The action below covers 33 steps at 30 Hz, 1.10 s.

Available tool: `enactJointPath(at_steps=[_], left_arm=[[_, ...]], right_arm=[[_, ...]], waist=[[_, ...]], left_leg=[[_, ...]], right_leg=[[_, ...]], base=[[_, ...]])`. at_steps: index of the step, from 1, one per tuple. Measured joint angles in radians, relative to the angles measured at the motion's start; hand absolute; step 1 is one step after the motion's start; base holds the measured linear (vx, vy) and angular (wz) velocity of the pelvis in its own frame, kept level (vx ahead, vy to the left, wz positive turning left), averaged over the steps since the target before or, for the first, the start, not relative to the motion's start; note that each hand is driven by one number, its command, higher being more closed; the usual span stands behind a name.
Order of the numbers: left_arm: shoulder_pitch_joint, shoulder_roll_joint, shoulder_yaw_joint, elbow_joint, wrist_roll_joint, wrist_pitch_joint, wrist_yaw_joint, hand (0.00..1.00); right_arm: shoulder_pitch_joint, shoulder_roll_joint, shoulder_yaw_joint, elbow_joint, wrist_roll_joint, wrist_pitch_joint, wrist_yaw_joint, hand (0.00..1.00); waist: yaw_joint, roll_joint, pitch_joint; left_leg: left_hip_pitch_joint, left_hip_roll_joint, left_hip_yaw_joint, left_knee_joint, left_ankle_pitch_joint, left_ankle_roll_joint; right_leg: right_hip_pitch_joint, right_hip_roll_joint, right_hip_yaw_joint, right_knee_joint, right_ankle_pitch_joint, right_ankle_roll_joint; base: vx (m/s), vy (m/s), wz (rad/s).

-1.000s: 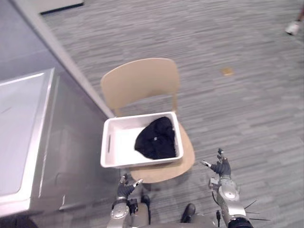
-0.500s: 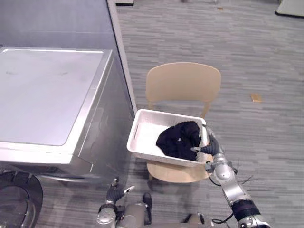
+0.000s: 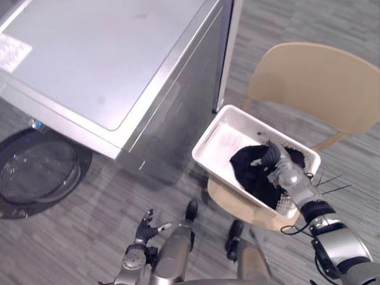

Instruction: Pick up the laundry basket with both hands and put the clothes into the washing machine.

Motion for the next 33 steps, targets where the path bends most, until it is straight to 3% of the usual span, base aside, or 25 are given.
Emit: enactJointPath(at_steps=[3, 7, 9, 13, 14, 18, 22, 27, 31, 33], left_arm=[[-0.018, -0.008, -0.003, -0.001, -0.012, -0.003, 0.001, 0.00], [-0.032, -0.009, -0.010, 0.007, -0.012, -0.009, 0.003, 0.00], [-0.059, -0.010, -0.018, 0.012, -0.014, -0.009, 0.022, 0.00], [-0.100, -0.011, -0.028, 0.014, -0.056, -0.009, 0.045, 0.00], [-0.116, -0.014, -0.035, 0.014, -0.064, -0.010, 0.048, 0.00], [-0.166, -0.029, -0.052, 0.012, -0.093, -0.017, 0.060, 0.00], [-0.194, -0.035, -0.073, 0.011, -0.098, -0.017, 0.060, 0.00], [-0.212, -0.051, -0.077, 0.007, -0.098, -0.017, 0.059, 0.00], [-0.210, -0.055, -0.076, 0.007, -0.098, -0.015, 0.059, 0.00], [-0.210, -0.055, -0.074, 0.007, -0.098, -0.014, 0.058, 0.00]], right_arm=[[-0.056, -0.047, 0.019, 0.059, -0.027, 0.002, -0.003, 0.00], [-0.118, -0.066, 0.056, 0.142, -0.096, 0.020, -0.007, 0.00], [-0.180, -0.070, 0.056, 0.208, -0.185, 0.054, -0.048, 0.00], [-0.243, -0.074, 0.056, 0.268, -0.235, 0.088, -0.075, 0.00], [-0.255, -0.085, 0.057, 0.282, -0.236, 0.088, -0.076, 1.00], [-0.287, -0.115, 0.098, 0.303, -0.251, 0.088, -0.076, 1.00], [-0.315, -0.129, 0.099, 0.299, -0.233, 0.089, -0.060, 1.00], [-0.311, -0.106, 0.086, 0.287, -0.119, 0.090, -0.042, 1.00], [-0.252, -0.068, 0.023, 0.128, -0.022, 0.089, -0.044, 1.00], [-0.216, -0.035, -0.015, -0.028, 0.024, 0.086, -0.050, 1.00]], waist=[[0.019, 0.007, 0.024], [0.018, 0.042, 0.052], [0.019, 0.066, 0.074], [0.021, 0.075, 0.090], [0.022, 0.083, 0.098], [0.025, 0.105, 0.120], [0.024, 0.106, 0.120], [0.038, 0.106, 0.120], [0.036, 0.109, 0.126], [0.019, 0.109, 0.126]], left_leg=[[0.000, 0.010, -0.003, -0.065, 0.038, -0.006], [0.002, 0.018, -0.014, -0.145, 0.085, -0.012], [-0.007, 0.030, -0.017, -0.196, 0.117, -0.018], [-0.052, 0.031, -0.021, -0.196, 0.129, -0.021], [-0.060, 0.031, -0.028, -0.196, 0.133, -0.017], [-0.095, 0.030, -0.038, -0.196, 0.139, -0.021], [-0.105, 0.029, -0.052, -0.196, 0.140, -0.021], [-0.098, 0.028, -0.060, -0.195, 0.144, -0.026], [-0.050, 0.027, -0.059, -0.196, 0.144, -0.026], [-0.027, 0.030, -0.057, -0.197, 0.143, -0.027]], right_leg=[[-0.027, 0.005, -0.003, 0.000, -0.004, -0.009], [-0.062, 0.007, -0.005, 0.004, -0.005, -0.013], [-0.097, 0.014, -0.004, 0.011, 0.000, -0.020], [-0.148, 0.013, -0.003, 0.026, 0.003, -0.023], [-0.155, 0.014, -0.004, 0.026, 0.005, -0.022], [-0.190, 0.013, -0.008, 0.031, 0.007, -0.022], [-0.199, 0.013, -0.011, 0.035, 0.006, -0.023], [-0.196, 0.012, -0.008, 0.040, 0.003, -0.025], [-0.151, 0.010, -0.004, 0.038, 0.001, -0.026], [-0.126, 0.013, -0.003, 0.035, 0.002, -0.026]], base=[[0.01, -0.070, 0.05], [-0.03, -0.045, 0.02], [-0.07, -0.044, -0.03], [-0.06, -0.038, 0.01], [-0.04, -0.047, 0.04], [-0.03, -0.053, 0.03], [0.01, -0.069, 0.05], [0.01, -0.063, -0.01], [-0.02, -0.062, -0.02], [-0.05, -0.041, -0.02]])
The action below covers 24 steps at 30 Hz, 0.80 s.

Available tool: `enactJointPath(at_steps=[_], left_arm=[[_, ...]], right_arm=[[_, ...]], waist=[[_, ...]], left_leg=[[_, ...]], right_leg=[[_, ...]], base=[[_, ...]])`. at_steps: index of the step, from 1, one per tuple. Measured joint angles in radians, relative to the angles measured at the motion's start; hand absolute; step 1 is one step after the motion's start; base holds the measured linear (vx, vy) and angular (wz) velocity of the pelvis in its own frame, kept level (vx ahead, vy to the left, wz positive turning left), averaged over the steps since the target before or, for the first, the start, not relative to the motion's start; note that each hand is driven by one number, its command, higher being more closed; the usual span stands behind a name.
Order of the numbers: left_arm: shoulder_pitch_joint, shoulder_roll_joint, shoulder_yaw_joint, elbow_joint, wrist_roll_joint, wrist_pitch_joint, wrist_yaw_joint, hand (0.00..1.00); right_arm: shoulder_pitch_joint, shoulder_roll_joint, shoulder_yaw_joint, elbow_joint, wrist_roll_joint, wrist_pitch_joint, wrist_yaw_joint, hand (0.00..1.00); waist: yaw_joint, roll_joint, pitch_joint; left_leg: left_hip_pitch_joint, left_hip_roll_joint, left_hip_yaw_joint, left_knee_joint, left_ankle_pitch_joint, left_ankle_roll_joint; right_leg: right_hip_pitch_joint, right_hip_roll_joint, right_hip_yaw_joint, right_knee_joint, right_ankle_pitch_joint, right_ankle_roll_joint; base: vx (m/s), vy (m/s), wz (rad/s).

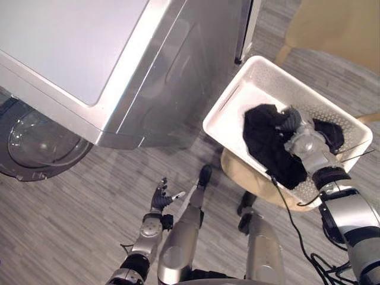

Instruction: Pick up the laundry basket with both hands and put the clothes into the washing machine.

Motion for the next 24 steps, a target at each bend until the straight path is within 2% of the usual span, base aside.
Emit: enactJointPath(at_steps=[4, 6, 7, 9, 10, 12, 15, 18, 19, 21, 22, 24], left_arm=[[0.004, -0.001, 0.010, 0.009, 0.001, 0.012, -0.007, 0.00], [0.032, 0.007, 0.020, 0.010, 0.007, 0.024, -0.020, 0.00], [0.040, 0.009, 0.021, 0.010, 0.009, 0.026, -0.020, 0.00], [0.072, 0.012, 0.027, 0.034, 0.021, 0.032, -0.021, 0.00], [0.080, 0.012, 0.031, 0.039, 0.026, 0.033, -0.021, 0.00], [0.121, 0.016, 0.047, 0.052, 0.046, 0.043, -0.026, 0.00], [0.137, 0.027, 0.050, 0.092, 0.050, 0.045, -0.041, 0.00], [0.125, 0.031, 0.049, 0.092, 0.059, 0.045, -0.042, 0.00], [0.114, 0.029, 0.050, 0.085, 0.070, 0.044, -0.043, 0.00], [0.113, 0.038, 0.051, 0.066, 0.081, 0.037, -0.042, 0.00], [0.118, 0.051, 0.064, 0.055, 0.088, 0.038, -0.041, 0.00], [0.130, 0.051, 0.087, 0.021, 0.088, 0.041, -0.039, 0.00]], right_arm=[[0.111, 0.096, -0.066, -0.257, 0.091, -0.012, -0.027, 1.00], [0.239, 0.196, -0.068, -0.430, 0.139, -0.026, -0.031, 1.00], [0.269, 0.218, -0.067, -0.467, 0.149, -0.032, -0.031, 1.00], [0.401, 0.310, -0.063, -0.624, 0.183, -0.057, -0.021, 1.00], [0.424, 0.327, -0.061, -0.657, 0.189, -0.064, -0.017, 1.00], [0.534, 0.393, -0.041, -0.798, 0.221, -0.103, 0.009, 1.00], [0.602, 0.448, 0.004, -0.896, 0.285, -0.137, 0.044, 1.00], [0.615, 0.481, 0.019, -0.910, 0.346, -0.157, 0.065, 1.00], [0.638, 0.489, 0.011, -0.923, 0.362, -0.157, 0.067, 1.00], [0.682, 0.504, 0.021, -0.951, 0.364, -0.157, 0.069, 1.00], [0.717, 0.508, 0.033, -0.984, 0.363, -0.160, 0.070, 1.00], [0.723, 0.507, 0.052, -0.997, 0.362, -0.163, 0.071, 1.00]], waist=[[-0.002, -0.011, -0.009], [-0.010, -0.042, -0.041], [-0.012, -0.051, -0.053], [-0.021, -0.094, -0.102], [-0.025, -0.104, -0.109], [-0.030, -0.146, -0.151], [-0.036, -0.177, -0.185], [-0.064, -0.180, -0.187], [-0.065, -0.176, -0.192], [-0.065, -0.176, -0.193], [-0.059, -0.180, -0.197], [-0.053, -0.187, -0.201]], left_leg=[[0.033, 0.013, 0.029, -0.001, -0.014, -0.001], [0.060, 0.016, 0.045, -0.001, -0.020, 0.007], [0.067, 0.016, 0.048, -0.001, -0.023, 0.011], [0.111, 0.016, 0.070, 0.000, -0.036, 0.018], [0.123, 0.016, 0.077, 0.000, -0.039, 0.021], [0.176, 0.020, 0.129, 0.000, -0.062, 0.026], [0.213, 0.033, 0.221, 0.000, -0.077, 0.031], [0.219, 0.033, 0.260, 0.007, -0.080, 0.035], [0.202, 0.042, 0.261, 0.031, -0.088, 0.049], [0.185, 0.054, 0.239, 0.062, -0.096, 0.059], [0.169, 0.054, 0.190, 0.094, -0.098, 0.062], [0.145, 0.046, 0.153, 0.120, -0.093, 0.056]], right_leg=[[0.035, 0.015, 0.020, -0.032, 0.011, 0.009], [0.068, 0.023, 0.031, -0.052, 0.019, 0.013], [0.075, 0.024, 0.034, -0.057, 0.020, 0.013], [0.120, 0.027, 0.051, -0.080, 0.024, 0.015], [0.133, 0.027, 0.055, -0.085, 0.025, 0.015], [0.166, 0.033, 0.103, -0.101, 0.032, 0.017], [0.176, 0.051, 0.190, -0.144, 0.074, 0.018], [0.171, 0.051, 0.218, -0.156, 0.103, 0.025], [0.170, 0.051, 0.218, -0.152, 0.104, 0.034], [0.135, 0.034, 0.187, 0.094, -0.008, 0.004], [0.163, 0.020, 0.193, 0.275, -0.091, 0.037], [0.219, 0.027, 0.205, 0.309, -0.127, 0.055]], base=[[-0.05, -0.036, -0.16], [0.03, -0.042, -0.18], [0.08, -0.035, -0.15], [0.10, -0.027, -0.19], [0.09, -0.017, -0.27], [0.07, 0.001, -0.55], [0.01, 0.021, -0.89], [-0.07, 0.025, -0.50], [-0.12, 0.002, -0.15], [-0.10, -0.062, 0.32], [-0.07, -0.124, 0.74], [-0.09, -0.172, 0.72]])
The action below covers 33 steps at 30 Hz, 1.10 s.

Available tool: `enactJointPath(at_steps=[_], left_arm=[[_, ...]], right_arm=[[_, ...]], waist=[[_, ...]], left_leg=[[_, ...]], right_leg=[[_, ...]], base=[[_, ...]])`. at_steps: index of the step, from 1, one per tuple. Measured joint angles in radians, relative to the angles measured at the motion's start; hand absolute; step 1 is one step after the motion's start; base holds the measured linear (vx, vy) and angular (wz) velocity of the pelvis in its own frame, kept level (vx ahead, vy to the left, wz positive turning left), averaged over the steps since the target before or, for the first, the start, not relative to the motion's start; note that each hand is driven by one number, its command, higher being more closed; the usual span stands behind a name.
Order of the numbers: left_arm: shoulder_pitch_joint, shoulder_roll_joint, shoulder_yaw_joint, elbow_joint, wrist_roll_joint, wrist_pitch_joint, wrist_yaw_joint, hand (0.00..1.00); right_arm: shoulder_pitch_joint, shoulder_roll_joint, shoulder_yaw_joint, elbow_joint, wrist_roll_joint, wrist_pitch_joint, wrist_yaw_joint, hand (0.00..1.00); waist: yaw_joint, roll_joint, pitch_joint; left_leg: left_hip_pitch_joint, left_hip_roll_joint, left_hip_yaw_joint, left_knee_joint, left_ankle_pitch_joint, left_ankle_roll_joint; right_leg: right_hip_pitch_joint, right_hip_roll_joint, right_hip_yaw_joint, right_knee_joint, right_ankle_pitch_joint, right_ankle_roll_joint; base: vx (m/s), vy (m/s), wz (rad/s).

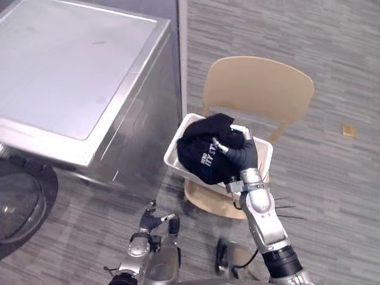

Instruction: Pick up the laundry basket with both hands and put the clothes into the washing machine.

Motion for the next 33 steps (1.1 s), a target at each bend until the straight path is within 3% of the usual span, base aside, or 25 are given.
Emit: enactJointPath(at_steps=[2, 4, 6, 7, 8, 9, 10, 11, 13, 15, 19, 22, 28, 29, 33], left_arm=[[0.049, 0.002, 0.017, -0.117, -0.001, -0.003, 0.013, 0.00], [0.085, -0.002, 0.014, -0.204, -0.013, -0.009, 0.022, 0.00], [0.147, -0.058, 0.007, -0.317, -0.072, -0.013, 0.021, 0.00], [0.178, -0.071, -0.003, -0.369, -0.094, -0.016, 0.020, 0.00], [0.214, -0.086, -0.016, -0.441, -0.114, -0.020, 0.020, 0.00], [0.222, -0.085, -0.043, -0.499, -0.121, -0.025, 0.018, 0.00], [0.220, -0.085, -0.050, -0.538, -0.118, -0.028, 0.018, 0.00], [0.220, -0.083, -0.051, -0.587, -0.117, -0.042, 0.018, 0.00], [0.220, -0.074, -0.048, -0.675, -0.116, -0.059, 0.020, 0.00], [0.180, -0.068, -0.047, -0.722, -0.094, -0.096, 0.028, 0.00], [0.027, -0.058, -0.140, -0.716, 0.002, -0.108, 0.070, 0.00], [-0.060, -0.025, -0.207, -0.702, 0.084, -0.108, 0.094, 0.00], [-0.121, -0.001, -0.233, -0.675, 0.159, -0.098, 0.171, 0.00], [-0.135, 0.003, -0.235, -0.654, 0.159, -0.092, 0.180, 1.00], [-0.160, 0.018, -0.248, -0.592, 0.209, -0.063, 0.222, 1.00]], right_arm=[[-0.020, -0.008, 0.028, -0.001, -0.004, -0.006, 0.004, 1.00], [-0.023, -0.019, 0.036, 0.001, -0.003, -0.010, 0.002, 1.00], [-0.055, -0.057, 0.037, 0.061, 0.026, -0.013, -0.001, 1.00], [-0.065, -0.065, 0.034, 0.093, 0.045, -0.012, -0.003, 1.00], [-0.068, -0.078, 0.033, 0.121, 0.070, -0.008, -0.005, 1.00], [-0.069, -0.094, 0.028, 0.125, 0.082, -0.008, -0.005, 1.00], [-0.084, -0.098, 0.014, 0.137, 0.100, -0.011, -0.003, 1.00], [-0.111, -0.097, 0.005, 0.159, 0.128, -0.009, -0.002, 1.00], [-0.129, -0.099, 0.002, 0.159, 0.164, -0.009, -0.003, 1.00], [-0.144, -0.098, 0.021, 0.159, 0.189, -0.009, -0.002, 1.00], [-0.242, -0.088, 0.052, 0.159, 0.222, -0.009, 0.004, 1.00], [-0.290, -0.016, 0.115, 0.159, 0.267, -0.009, 0.023, 1.00], [-0.352, 0.063, 0.344, 0.219, 0.433, -0.008, 0.093, 1.00], [-0.352, 0.063, 0.355, 0.229, 0.463, -0.006, 0.100, 1.00], [-0.352, 0.054, 0.391, 0.277, 0.596, 0.004, 0.109, 1.00]], waist=[[0.007, -0.003, -0.007], [0.053, -0.002, -0.025], [0.054, 0.084, -0.037], [0.058, 0.102, -0.038], [0.057, 0.119, -0.043], [0.054, 0.118, -0.043], [0.052, 0.100, -0.041], [0.053, 0.088, -0.043], [0.051, 0.097, -0.047], [0.043, 0.109, -0.055], [0.016, 0.138, -0.075], [0.019, 0.114, -0.093], [0.027, 0.099, -0.135], [0.027, 0.098, -0.144], [0.026, 0.099, -0.180]], left_leg=[[-0.041, -0.005, -0.048, 0.005, 0.030, -0.033], [-0.083, 0.007, -0.061, -0.026, 0.072, -0.052], [-0.148, 0.053, -0.138, -0.027, 0.131, -0.074], [-0.150, 0.067, -0.155, -0.031, 0.126, -0.071], [-0.150, 0.084, -0.144, -0.059, 0.074, -0.053], [-0.152, 0.083, -0.072, -0.090, -0.099, 0.019], [-0.164, 0.069, -0.016, -0.086, -0.104, 0.017], [-0.169, 0.039, 0.037, -0.039, -0.068, -0.014], [-0.158, 0.012, 0.107, 0.141, -0.074, -0.014], [-0.055, 0.038, 0.152, 0.244, -0.132, -0.001], [0.114, 0.081, 0.162, -0.023, -0.108, -0.064], [0.129, 0.072, 0.173, -0.046, -0.109, -0.067], [0.190, 0.054, 0.207, -0.054, -0.110, -0.065], [0.194, 0.056, 0.208, -0.054, -0.109, -0.064], [0.197, 0.071, 0.218, -0.053, -0.104, -0.069]], right_leg=[[0.053, 0.019, 0.012, -0.105, -0.069, 0.000], [0.060, 0.045, 0.008, -0.206, -0.133, -0.026], [0.046, 0.131, -0.050, -0.256, -0.110, -0.071], [0.042, 0.151, -0.064, -0.255, -0.105, -0.080], [0.049, 0.164, -0.101, -0.263, -0.093, -0.098], [0.063, 0.141, -0.158, -0.317, -0.056, -0.118], [0.056, 0.112, -0.183, -0.344, -0.035, -0.127], [0.047, 0.077, -0.205, -0.368, -0.005, -0.133], [0.039, 0.040, -0.248, -0.397, 0.033, -0.136], [0.042, 0.027, -0.296, -0.397, 0.045, -0.140], [0.040, 0.051, -0.373, -0.429, 0.082, -0.120], [0.044, 0.041, -0.366, -0.438, 0.108, -0.098], [0.093, 0.033, -0.319, -0.469, 0.141, -0.080], [0.095, 0.035, -0.317, -0.470, 0.143, -0.082], [0.097, 0.054, -0.302, -0.485, 0.159, -0.097]], base=[[-0.21, -0.263, 0.68], [-0.25, -0.248, 0.34], [-0.31, -0.215, 0.46], [-0.29, -0.158, 0.56], [-0.26, -0.161, 0.96], [-0.25, -0.083, 1.19], [-0.24, -0.063, 1.23], [-0.26, -0.052, 1.03], [-0.20, -0.066, 0.83], [-0.15, 0.001, 0.67], [-0.10, 0.071, 0.58], [-0.10, 0.136, 0.04], [-0.08, 0.082, -0.16], [-0.07, -0.001, -0.11], [-0.04, -0.041, -0.13]])
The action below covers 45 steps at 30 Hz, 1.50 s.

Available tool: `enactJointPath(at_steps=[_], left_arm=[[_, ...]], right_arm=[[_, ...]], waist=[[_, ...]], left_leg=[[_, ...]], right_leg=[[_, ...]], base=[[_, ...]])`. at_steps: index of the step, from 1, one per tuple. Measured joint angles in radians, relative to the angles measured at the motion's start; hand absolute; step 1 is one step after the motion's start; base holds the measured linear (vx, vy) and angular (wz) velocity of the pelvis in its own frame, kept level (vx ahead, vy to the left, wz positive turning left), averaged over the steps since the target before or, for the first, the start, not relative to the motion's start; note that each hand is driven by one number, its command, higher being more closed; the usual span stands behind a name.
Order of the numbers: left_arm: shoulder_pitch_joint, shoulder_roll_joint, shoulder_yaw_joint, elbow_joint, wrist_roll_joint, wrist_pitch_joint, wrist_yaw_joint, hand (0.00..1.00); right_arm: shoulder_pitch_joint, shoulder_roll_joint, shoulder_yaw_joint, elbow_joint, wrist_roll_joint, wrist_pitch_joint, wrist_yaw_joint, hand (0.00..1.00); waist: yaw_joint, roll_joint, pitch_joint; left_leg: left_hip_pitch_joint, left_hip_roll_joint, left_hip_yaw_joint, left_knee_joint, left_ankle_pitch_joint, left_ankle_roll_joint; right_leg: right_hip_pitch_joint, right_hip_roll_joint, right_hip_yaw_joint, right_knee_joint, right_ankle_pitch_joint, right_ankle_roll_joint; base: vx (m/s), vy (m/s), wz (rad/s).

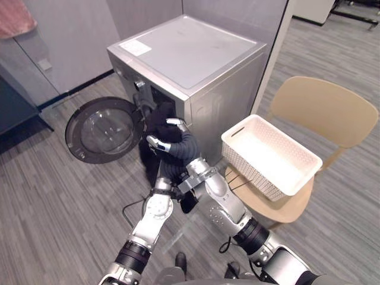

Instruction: Pick up the laundry basket with both hands and put the clothes into the washing machine.

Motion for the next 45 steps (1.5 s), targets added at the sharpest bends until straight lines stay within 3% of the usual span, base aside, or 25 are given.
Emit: enactJointPath(at_steps=[4, 5, 9, 12, 18, 19, 22, 27, 28, 30, 32, 33, 36, 38, 39, 40, 41, 42, 43, 44, 45], left_arm=[[-0.013, 0.013, -0.005, 0.013, 0.030, 0.012, 0.031, 1.00], [-0.012, 0.020, -0.017, 0.013, 0.030, 0.016, 0.039, 1.00], [-0.002, 0.023, -0.017, 0.029, 0.026, 0.016, 0.037, 1.00], [0.029, 0.016, -0.013, 0.029, 0.020, 0.014, 0.037, 1.00], [0.225, -0.059, 0.102, 0.041, -0.104, -0.007, 0.013, 1.00], [0.255, -0.065, 0.132, 0.081, -0.141, -0.007, 0.004, 1.00], [0.293, -0.065, 0.184, 0.189, -0.225, -0.005, -0.032, 1.00], [0.333, -0.067, 0.240, 0.311, -0.329, 0.004, -0.096, 1.00], [0.336, -0.068, 0.253, 0.324, -0.329, 0.005, -0.102, 1.00], [0.316, -0.072, 0.276, 0.375, -0.327, 0.009, -0.115, 1.00], [0.312, -0.092, 0.302, 0.419, -0.326, 0.016, -0.116, 1.00], [0.315, -0.098, 0.310, 0.438, -0.326, 0.018, -0.116, 1.00], [0.307, -0.085, 0.342, 0.533, -0.314, 0.039, -0.117, 1.00], [0.317, -0.082, 0.342, 0.556, -0.302, 0.045, -0.119, 1.00], [0.329, -0.084, 0.342, 0.558, -0.294, 0.049, -0.128, 1.00], [0.342, -0.088, 0.341, 0.562, -0.286, 0.053, -0.141, 1.00], [0.353, -0.088, 0.341, 0.562, -0.284, 0.061, -0.149, 1.00], [0.355, -0.085, 0.341, 0.562, -0.283, 0.062, -0.153, 1.00], [0.352, -0.073, 0.338, 0.561, -0.283, 0.062, -0.159, 1.00], [0.337, -0.060, 0.334, 0.560, -0.283, 0.062, -0.159, 1.00], [0.334, -0.059, 0.334, 0.560, -0.283, 0.063, -0.159, 1.00]], right_arm=[[0.001, -0.024, 0.033, 0.000, 0.063, 0.000, 0.023, 1.00], [0.001, -0.040, 0.047, 0.000, 0.063, -0.001, 0.031, 0.00], [0.027, -0.055, 0.059, -0.002, 0.056, -0.002, 0.045, 0.00], [0.045, -0.055, 0.062, -0.003, -0.011, -0.002, 0.045, 0.00], [0.185, -0.078, 0.036, -0.035, -0.311, -0.001, 0.042, 0.00], [0.231, -0.099, 0.009, -0.052, -0.399, 0.000, 0.040, 0.00], [0.301, -0.129, -0.066, -0.061, -0.512, -0.001, 0.026, 0.00], [0.392, -0.222, -0.283, 0.036, -0.699, 0.005, -0.047, 0.00], [0.399, -0.244, -0.319, 0.106, -0.735, 0.011, -0.057, 0.00], [0.400, -0.250, -0.365, 0.200, -0.790, 0.030, -0.080, 0.00], [0.400, -0.247, -0.391, 0.298, -0.828, 0.042, -0.092, 0.00], [0.400, -0.244, -0.404, 0.335, -0.836, 0.044, -0.092, 0.00], [0.400, -0.172, -0.473, 0.479, -0.844, 0.053, -0.092, 0.00], [0.398, -0.150, -0.492, 0.559, -0.844, 0.054, -0.092, 0.00], [0.397, -0.146, -0.500, 0.601, -0.844, 0.055, -0.092, 0.00], [0.401, -0.146, -0.516, 0.641, -0.844, 0.063, -0.092, 0.00], [0.417, -0.149, -0.533, 0.675, -0.844, 0.084, -0.091, 0.00], [0.423, -0.151, -0.536, 0.685, -0.844, 0.088, -0.091, 0.00], [0.434, -0.152, -0.545, 0.695, -0.844, 0.097, -0.091, 0.00], [0.449, -0.151, -0.550, 0.695, -0.842, 0.095, -0.091, 0.00], [0.452, -0.151, -0.550, 0.696, -0.842, 0.095, -0.091, 0.00]], waist=[[-0.002, 0.001, -0.004], [-0.001, 0.002, -0.007], [-0.001, 0.004, -0.010], [-0.001, 0.004, -0.011], [0.000, 0.003, -0.012], [0.002, 0.003, -0.012], [0.000, 0.003, -0.011], [-0.003, 0.002, -0.001], [-0.003, -0.001, 0.002], [-0.008, -0.015, 0.023], [-0.022, -0.013, 0.030], [-0.023, -0.005, 0.032], [-0.023, -0.029, 0.056], [-0.017, -0.036, 0.061], [-0.011, -0.042, 0.065], [-0.008, -0.043, 0.067], [-0.015, -0.047, 0.074], [-0.023, -0.049, 0.077], [-0.038, -0.044, 0.086], [-0.058, -0.044, 0.097], [-0.061, -0.041, 0.101]], left_leg=[[0.000, 0.015, -0.001, 0.000, 0.009, -0.013], [0.000, 0.019, -0.004, 0.000, 0.011, -0.016], [-0.001, 0.024, -0.012, -0.001, 0.013, -0.019], [-0.002, 0.032, -0.010, -0.001, 0.013, -0.019], [-0.023, 0.035, 0.017, -0.006, 0.012, -0.020], [-0.027, 0.033, 0.017, -0.004, 0.012, -0.020], [-0.051, 0.030, 0.011, 0.006, 0.012, -0.020], [-0.160, -0.004, -0.084, 0.043, 0.026, -0.003], [-0.180, -0.014, -0.082, 0.035, 0.022, 0.042], [-0.207, -0.016, 0.077, 0.053, 0.017, 0.060], [-0.201, -0.008, 0.239, 0.071, 0.010, 0.072], [-0.184, 0.001, 0.286, 0.073, 0.029, 0.081], [-0.176, -0.039, 0.221, 0.093, 0.022, 0.096], [-0.175, -0.063, 0.198, 0.141, -0.036, 0.110], [-0.176, -0.082, 0.187, 0.183, -0.082, 0.120], [-0.174, -0.107, 0.167, 0.230, -0.136, 0.127], [-0.156, -0.145, 0.132, 0.273, -0.177, 0.150], [-0.149, -0.157, 0.114, 0.287, -0.192, 0.163], [-0.130, -0.174, 0.067, 0.309, -0.216, 0.181], [-0.117, -0.179, 0.011, 0.322, -0.231, 0.195], [-0.112, -0.181, -0.007, 0.320, -0.233, 0.197]], right_leg=[[0.001, 0.017, 0.001, -0.005, 0.004, -0.007], [0.003, 0.021, 0.000, -0.005, 0.004, -0.008], [0.004, 0.032, -0.003, -0.003, -0.001, -0.016], [-0.002, 0.034, -0.002, 0.004, -0.005, -0.020], [-0.055, 0.034, 0.030, 0.041, -0.019, -0.023], [-0.064, 0.034, 0.036, 0.053, -0.025, -0.025], [-0.089, 0.027, 0.042, 0.088, -0.044, -0.022], [-0.160, -0.047, -0.078, 0.203, -0.130, -0.011], [-0.157, -0.073, -0.139, 0.205, -0.140, -0.008], [-0.137, -0.126, -0.231, 0.204, -0.138, -0.010], [-0.110, -0.165, -0.320, 0.223, -0.143, 0.001], [-0.100, -0.168, -0.343, 0.233, -0.148, 0.011], [-0.009, -0.181, -0.399, 0.181, -0.128, 0.060], [0.026, -0.211, -0.416, 0.195, -0.138, 0.096], [0.032, -0.262, -0.420, 0.261, -0.159, 0.120], [0.031, -0.326, -0.411, 0.376, -0.176, 0.136], [0.012, -0.417, -0.350, 0.551, -0.163, 0.081], [-0.006, -0.440, -0.304, 0.615, -0.142, 0.031], [-0.068, -0.445, -0.155, 0.737, -0.081, -0.070], [-0.129, -0.374, 0.006, 0.803, -0.133, -0.012], [-0.151, -0.343, 0.045, 0.815, -0.159, 0.005]], base=[[-0.03, -0.065, -0.04], [-0.02, -0.053, 0.02], [-0.01, -0.027, 0.02], [0.01, -0.029, -0.02], [0.03, -0.025, -0.14], [0.05, -0.009, 0.00], [-0.01, -0.022, 0.08], [-0.05, -0.022, 0.75], [-0.01, 0.021, 1.28], [0.04, 0.063, 1.50], [0.13, 0.125, 1.43], [0.24, 0.173, 1.45], [0.16, 0.115, 0.93], [0.13, 0.148, 0.61], [0.11, 0.182, 0.37], [0.15, 0.236, 0.68], [0.15, 0.197, 0.76], [0.22, 0.202, 1.03], [0.28, 0.179, 1.17], [0.24, 0.136, 1.18], [0.28, 0.098, 1.24]])
